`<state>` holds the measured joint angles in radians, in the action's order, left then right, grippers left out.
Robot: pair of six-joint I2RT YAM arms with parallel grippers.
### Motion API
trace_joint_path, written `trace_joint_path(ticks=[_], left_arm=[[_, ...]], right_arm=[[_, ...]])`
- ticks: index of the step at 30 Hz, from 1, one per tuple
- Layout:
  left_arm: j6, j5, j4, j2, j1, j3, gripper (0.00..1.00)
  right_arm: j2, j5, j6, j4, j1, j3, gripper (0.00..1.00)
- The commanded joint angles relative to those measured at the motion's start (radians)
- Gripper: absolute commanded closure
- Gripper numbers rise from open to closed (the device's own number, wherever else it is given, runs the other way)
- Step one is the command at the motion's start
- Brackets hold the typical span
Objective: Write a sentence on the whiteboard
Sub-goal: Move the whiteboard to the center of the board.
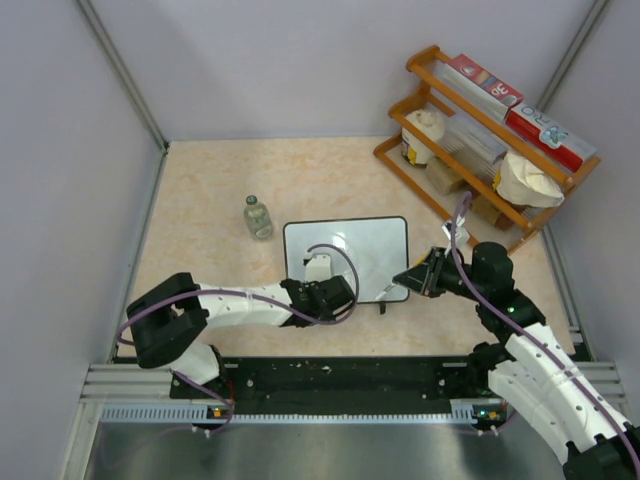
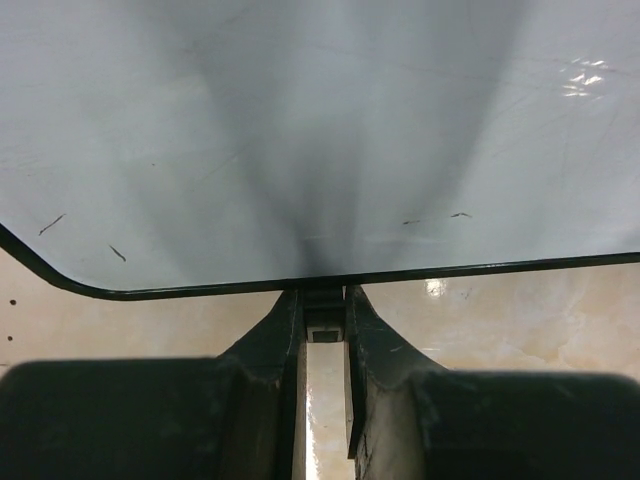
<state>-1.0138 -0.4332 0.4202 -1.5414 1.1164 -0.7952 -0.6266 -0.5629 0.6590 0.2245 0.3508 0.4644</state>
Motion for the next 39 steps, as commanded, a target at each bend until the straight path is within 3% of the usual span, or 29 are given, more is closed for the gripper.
trace_joint_path(ticks=[1,3,4,8,11,20,39], left_arm=[[-0.112,0.073,0.089,0.000,0.046,0.024,0.92],[-0.114,0.079,0.085,-0.002,0.057,0.021,0.85],[-0.115,0.082,0.083,-0.005,0.071,0.021,0.75],[-0.115,0.080,0.074,-0.003,0.091,0.014,0.51],[-0.112,0.083,0.042,0.023,0.092,0.042,0.45],[-0.101,0.059,-0.089,0.147,0.091,0.146,0.44],[0.043,0.128,-0.296,0.060,0.083,0.154,0.45]], right_arm=[[0.005,-0.009,0.002,-0.042,-0.010,0.000,1.00],[0.007,-0.009,0.001,-0.039,-0.010,0.000,1.00],[0.008,-0.009,0.001,-0.039,-0.012,0.000,1.00],[0.016,-0.009,0.001,-0.037,-0.010,0.002,1.00],[0.019,-0.009,-0.001,-0.037,-0.010,0.003,1.00],[0.028,-0.014,-0.006,-0.033,-0.010,0.003,1.00],[0.047,-0.003,-0.009,-0.020,-0.009,-0.009,1.00]])
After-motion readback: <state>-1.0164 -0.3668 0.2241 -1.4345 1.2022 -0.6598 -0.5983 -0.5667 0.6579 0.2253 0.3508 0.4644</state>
